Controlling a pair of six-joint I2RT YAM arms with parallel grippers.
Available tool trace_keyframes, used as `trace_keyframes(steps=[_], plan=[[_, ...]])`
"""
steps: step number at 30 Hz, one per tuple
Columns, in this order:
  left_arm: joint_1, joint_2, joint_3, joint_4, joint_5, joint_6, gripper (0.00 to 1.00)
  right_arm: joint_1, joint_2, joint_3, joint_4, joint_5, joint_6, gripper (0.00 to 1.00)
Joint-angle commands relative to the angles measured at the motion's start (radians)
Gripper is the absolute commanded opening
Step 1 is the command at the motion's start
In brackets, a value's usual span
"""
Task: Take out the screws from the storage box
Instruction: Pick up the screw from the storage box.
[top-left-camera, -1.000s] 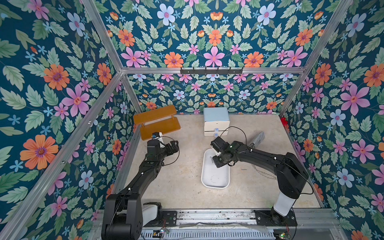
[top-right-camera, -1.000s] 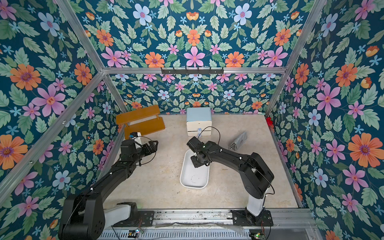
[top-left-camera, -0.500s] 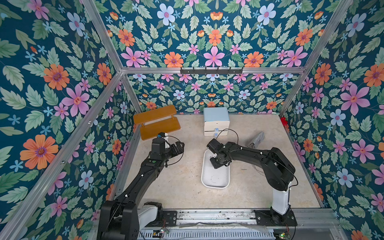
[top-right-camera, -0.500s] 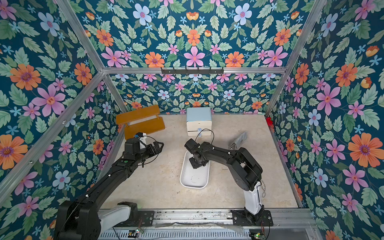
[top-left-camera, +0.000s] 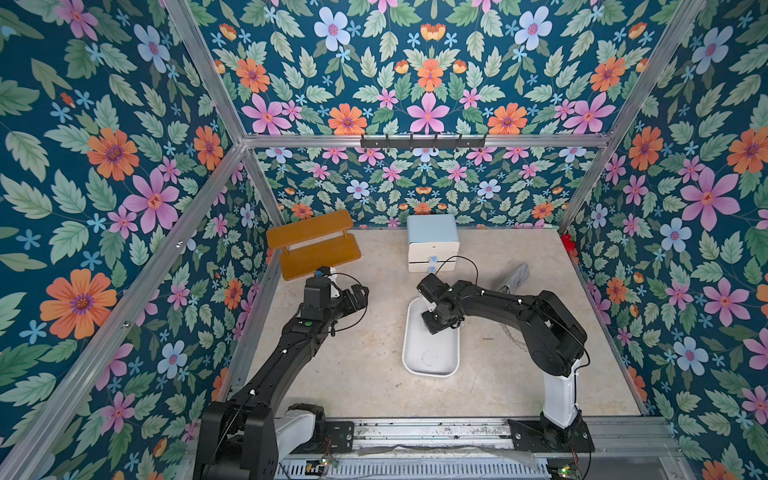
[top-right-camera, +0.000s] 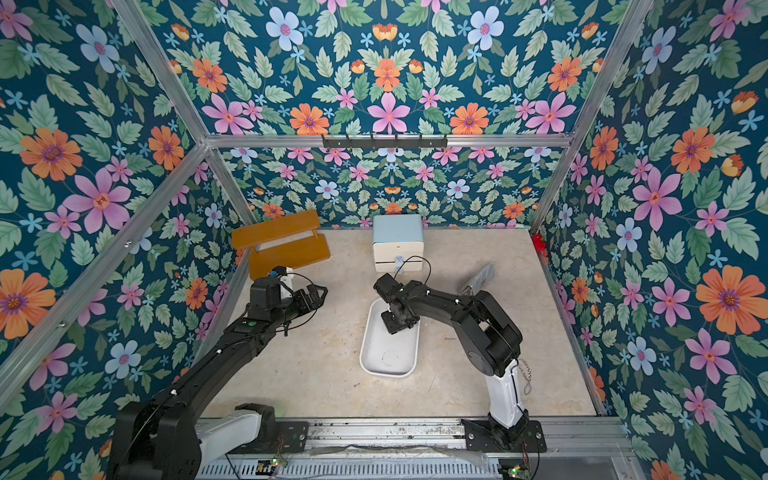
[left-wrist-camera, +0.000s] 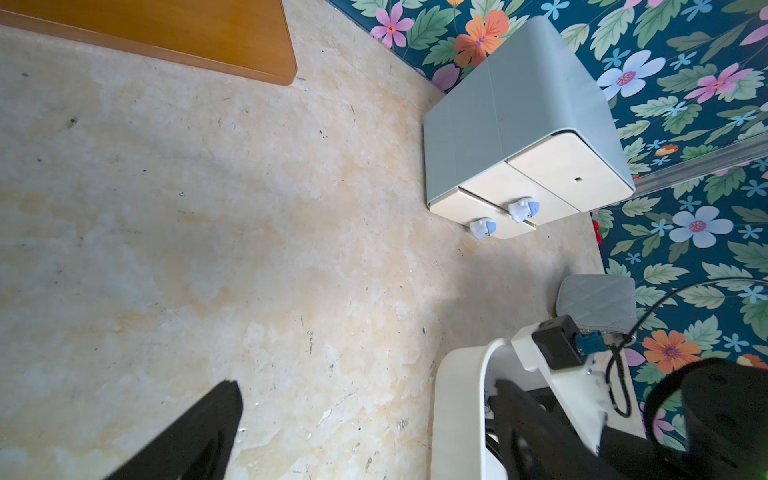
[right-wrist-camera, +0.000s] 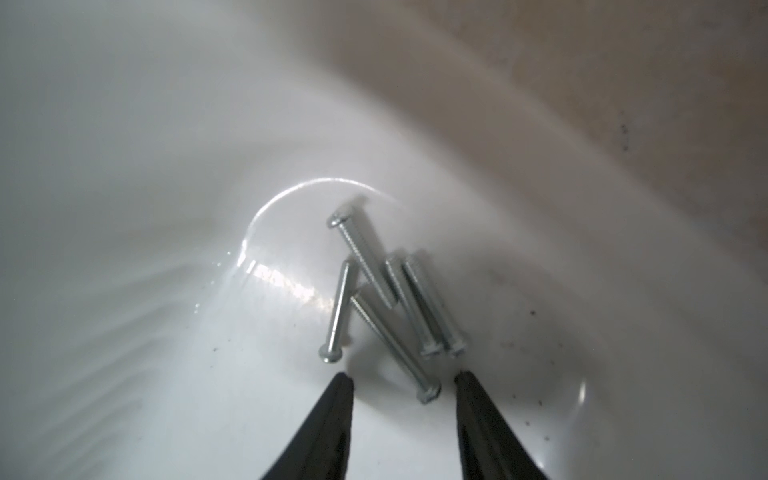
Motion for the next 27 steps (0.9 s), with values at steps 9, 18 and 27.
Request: trace_keyframes(steps=[9, 18, 27], plan=[[0.001, -0.005, -0.001, -0.009, -0.021, -0.001, 0.99, 0.020, 0.031, 0.005, -0.003, -0.003, 0.020, 0.23], [0.001, -0.010, 0.000, -0.010, -0.020, -0.004, 0.99, 0.027, 0.015, -0.018, -0.009, 0.001, 0.055, 0.07], [0.001, -0.012, 0.009, -0.011, -0.006, -0.014, 0.99, 0.042, -0.130, -0.036, -0.016, -0.033, 0.071, 0.05]])
